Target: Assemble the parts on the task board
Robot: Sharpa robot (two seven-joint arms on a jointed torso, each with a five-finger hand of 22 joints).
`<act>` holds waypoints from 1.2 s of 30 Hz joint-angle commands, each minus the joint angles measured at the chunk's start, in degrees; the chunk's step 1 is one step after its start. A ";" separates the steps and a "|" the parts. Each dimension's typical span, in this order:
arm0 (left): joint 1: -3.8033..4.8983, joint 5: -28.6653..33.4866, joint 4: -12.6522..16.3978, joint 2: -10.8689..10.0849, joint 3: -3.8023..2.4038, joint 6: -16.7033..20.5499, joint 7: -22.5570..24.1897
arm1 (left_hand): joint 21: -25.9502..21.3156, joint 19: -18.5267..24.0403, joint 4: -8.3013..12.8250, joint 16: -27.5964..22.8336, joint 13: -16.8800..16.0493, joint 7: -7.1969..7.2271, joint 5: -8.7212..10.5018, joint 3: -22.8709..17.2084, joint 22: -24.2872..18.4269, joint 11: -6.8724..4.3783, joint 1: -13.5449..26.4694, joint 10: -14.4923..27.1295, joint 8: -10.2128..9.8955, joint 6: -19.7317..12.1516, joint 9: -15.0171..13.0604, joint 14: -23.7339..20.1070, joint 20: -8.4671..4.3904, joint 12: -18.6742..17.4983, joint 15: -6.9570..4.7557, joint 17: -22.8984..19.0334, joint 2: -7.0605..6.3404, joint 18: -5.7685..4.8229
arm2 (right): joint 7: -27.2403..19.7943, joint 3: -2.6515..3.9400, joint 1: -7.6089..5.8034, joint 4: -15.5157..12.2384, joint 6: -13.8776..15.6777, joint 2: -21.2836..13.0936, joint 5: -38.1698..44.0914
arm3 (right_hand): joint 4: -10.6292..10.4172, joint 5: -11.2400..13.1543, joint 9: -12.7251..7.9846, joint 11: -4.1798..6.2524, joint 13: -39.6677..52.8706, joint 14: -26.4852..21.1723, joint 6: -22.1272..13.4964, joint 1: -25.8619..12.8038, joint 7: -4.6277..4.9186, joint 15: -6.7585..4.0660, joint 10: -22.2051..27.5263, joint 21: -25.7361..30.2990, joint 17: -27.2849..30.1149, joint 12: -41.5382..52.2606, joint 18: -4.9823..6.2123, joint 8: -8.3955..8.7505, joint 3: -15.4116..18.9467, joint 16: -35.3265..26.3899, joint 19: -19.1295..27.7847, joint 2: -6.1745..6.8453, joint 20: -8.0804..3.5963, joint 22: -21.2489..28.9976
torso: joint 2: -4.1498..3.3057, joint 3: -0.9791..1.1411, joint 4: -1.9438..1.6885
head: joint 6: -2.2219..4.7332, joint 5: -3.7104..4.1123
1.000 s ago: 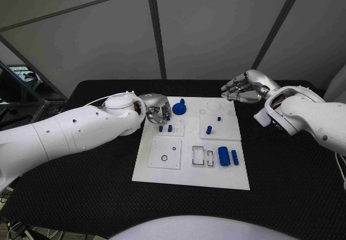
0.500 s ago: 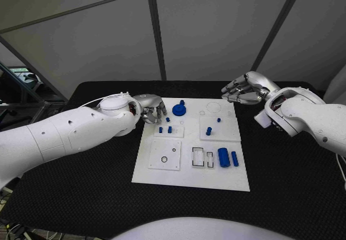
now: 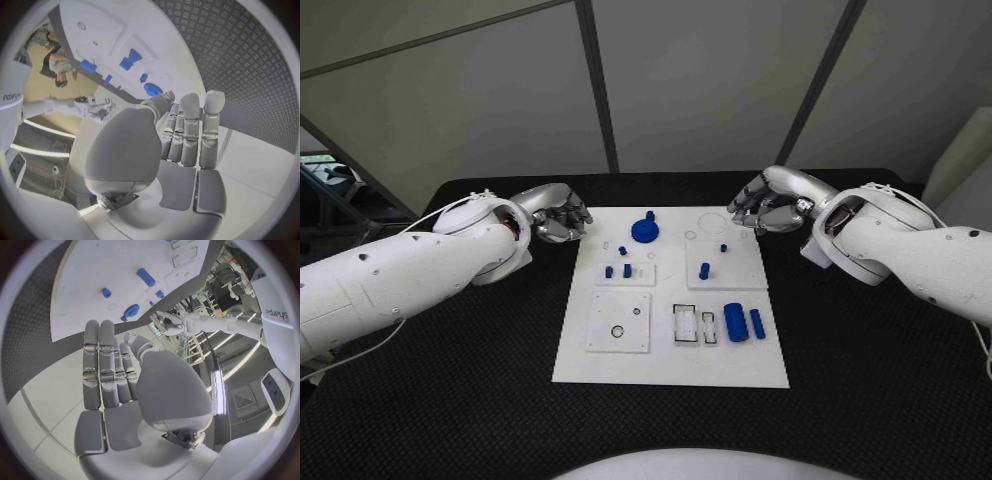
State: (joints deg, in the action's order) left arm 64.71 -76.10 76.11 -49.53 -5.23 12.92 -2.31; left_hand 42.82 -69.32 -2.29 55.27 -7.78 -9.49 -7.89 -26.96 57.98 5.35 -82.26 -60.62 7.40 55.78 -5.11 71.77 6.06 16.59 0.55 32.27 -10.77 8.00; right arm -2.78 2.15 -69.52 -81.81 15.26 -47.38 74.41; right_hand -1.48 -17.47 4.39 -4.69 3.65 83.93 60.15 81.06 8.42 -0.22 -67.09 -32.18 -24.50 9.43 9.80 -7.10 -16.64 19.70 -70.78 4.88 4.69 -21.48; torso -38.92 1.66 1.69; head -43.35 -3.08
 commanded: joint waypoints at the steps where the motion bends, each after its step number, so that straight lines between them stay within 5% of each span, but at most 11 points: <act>1: 0.09 28.30 1.80 -1.61 -0.09 5.02 11.88 | -6.75 3.43 0.02 -3.06 -0.27 -0.09 0.40 0.07 -4.34 0.31 -0.07 -0.38 0.72 1.18 0.07 -2.18 0.18 0.87 0.10 -2.64 1.06 2.47 | 4.01 -0.02 0.62 -1.35 -1.18 -0.21 15.77 | 0.07 0.44 -0.15 0.24 0.13 2.51 0.71 0.14 -0.13 -0.65 -1.29 -3.96 -4.13 -1.47 0.44 0.85 -0.88 6.97 -0.26 0.44 -0.27 -2.96 | -0.02 -0.04 -0.05 | 0.45 1.06; 4: 0.05 40.52 3.71 -3.00 -0.07 3.91 16.52 | -7.90 4.21 0.04 -4.28 -0.82 -0.02 0.45 0.54 -4.99 -0.03 -0.01 -1.79 1.30 1.95 0.07 -3.08 0.19 2.29 0.04 -3.42 1.59 2.51 | 5.82 -0.08 1.28 -2.00 -0.89 -0.17 20.63 | -0.05 2.83 -0.28 0.24 0.19 2.21 0.59 -0.02 -0.17 -0.64 -1.51 -13.16 -8.25 -3.06 -0.63 1.81 -2.46 13.61 -1.97 0.63 -0.26 -12.60 | -0.03 0.03 -0.08 | 0.57 1.75; 7: -0.23 51.14 6.43 -4.43 -0.03 2.39 20.08 | -8.77 4.48 -0.17 -4.83 -1.26 0.17 0.46 1.37 -5.54 -0.27 0.45 -2.18 1.80 2.49 0.08 -3.36 0.19 3.29 -0.02 -3.91 1.98 2.52 | 7.45 -0.32 1.92 -2.31 -0.60 0.13 24.47 | -0.44 3.35 -0.37 -0.20 0.07 3.08 0.08 -0.71 -0.03 -0.26 -0.24 -22.99 -18.16 -4.72 -2.20 2.73 -3.67 25.28 -4.45 1.43 -0.03 -23.80 | -0.03 -0.04 -0.12 | 0.82 2.44; 12: -0.73 57.92 9.67 -5.66 0.00 0.92 22.30 | -9.77 4.72 -0.22 -5.43 -1.62 0.23 0.45 2.32 -6.19 -0.32 0.67 -1.90 2.18 2.67 0.14 -3.91 0.19 4.08 0.04 -4.43 2.41 2.50 | 8.64 -0.52 2.62 -2.41 -0.94 0.84 27.40 | -0.80 3.68 -0.30 -0.52 0.16 2.91 -0.50 -1.44 0.22 0.29 0.59 -31.82 -27.08 -5.49 -3.41 3.27 -5.13 36.23 -5.74 2.55 0.55 -33.74 | -0.03 -0.04 -0.13 | 0.96 2.71; 19: -1.03 61.44 11.87 -6.15 0.01 0.21 23.31 | -10.06 4.75 -0.20 -5.55 -1.72 0.24 0.46 2.68 -6.39 -0.33 0.71 -1.79 2.28 2.68 0.17 -4.04 0.19 4.33 0.06 -4.57 2.49 2.50 | 9.85 -0.66 3.16 -1.51 -1.98 2.45 29.72 | -0.87 3.76 -0.33 -0.65 0.10 2.69 -1.34 -1.84 0.47 0.62 1.53 -36.84 -32.02 -5.66 -4.06 3.40 -6.01 42.36 -6.20 3.29 0.98 -39.45 | -0.10 -0.03 -0.05 | 0.96 2.67; 36: -1.11 63.36 12.21 -6.30 0.00 0.16 23.77 | -10.41 4.70 0.07 -5.66 -1.82 0.11 0.41 3.01 -6.63 -0.24 0.40 -1.40 2.30 2.44 0.26 -4.19 0.17 4.56 0.09 -4.74 2.66 2.49 | 10.65 -1.63 3.47 1.24 -5.59 5.30 30.47 | -0.48 3.74 -0.25 -0.95 0.18 2.46 -1.84 -1.51 0.84 0.82 2.01 -40.62 -35.24 -5.32 -4.64 3.18 -7.10 46.58 -6.91 3.18 1.54 -43.89 | -0.12 0.04 -0.01 | 0.30 2.54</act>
State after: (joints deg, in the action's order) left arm 63.55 -14.35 88.27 -55.79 -5.19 13.76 19.98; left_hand 32.52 -65.09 -2.13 49.88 -9.51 -9.10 -7.67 -24.25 51.40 5.03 -81.82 -62.40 9.33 58.05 -4.89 67.89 6.26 20.85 0.61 27.62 -8.65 11.47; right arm 7.29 0.51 -65.97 -80.62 11.48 -42.17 103.89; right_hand -1.83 -14.03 4.07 -5.83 3.76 83.94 58.39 79.24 9.30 0.21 -64.88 -72.60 -59.59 3.87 5.75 -3.97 -23.43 66.06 -77.23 8.06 6.24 -65.17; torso -39.09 1.69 1.61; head -42.91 -0.47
